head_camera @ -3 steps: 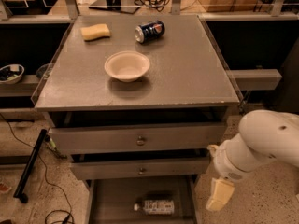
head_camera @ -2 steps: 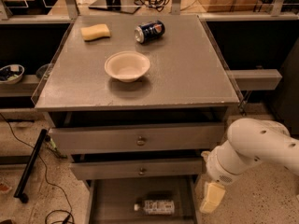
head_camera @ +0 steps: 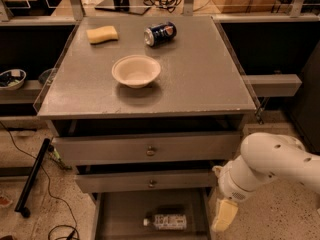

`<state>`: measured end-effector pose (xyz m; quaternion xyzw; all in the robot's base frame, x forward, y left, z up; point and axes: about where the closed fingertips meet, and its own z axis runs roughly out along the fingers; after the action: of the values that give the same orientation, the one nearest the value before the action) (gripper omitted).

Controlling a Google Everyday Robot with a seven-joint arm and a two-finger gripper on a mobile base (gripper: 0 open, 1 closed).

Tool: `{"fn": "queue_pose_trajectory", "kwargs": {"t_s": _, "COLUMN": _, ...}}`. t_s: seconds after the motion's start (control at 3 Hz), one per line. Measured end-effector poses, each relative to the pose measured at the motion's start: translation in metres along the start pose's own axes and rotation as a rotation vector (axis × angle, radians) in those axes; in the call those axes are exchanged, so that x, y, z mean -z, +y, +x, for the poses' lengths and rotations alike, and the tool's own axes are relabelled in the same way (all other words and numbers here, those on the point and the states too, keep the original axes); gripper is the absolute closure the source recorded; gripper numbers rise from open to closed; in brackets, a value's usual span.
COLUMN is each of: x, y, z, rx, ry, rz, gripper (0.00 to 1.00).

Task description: Pick blue plastic bottle from bottom drawer and place on counter

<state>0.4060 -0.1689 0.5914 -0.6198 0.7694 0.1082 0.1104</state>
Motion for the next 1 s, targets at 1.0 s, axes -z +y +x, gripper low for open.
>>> {"fn": "queue_pose_trajectory", "kwargs": {"t_s": 1.0, "x": -0.100, "y": 0.000, "z": -0.006, "rx": 0.022, "ry": -0.014, "rz": -0.072, "gripper": 0.00}}
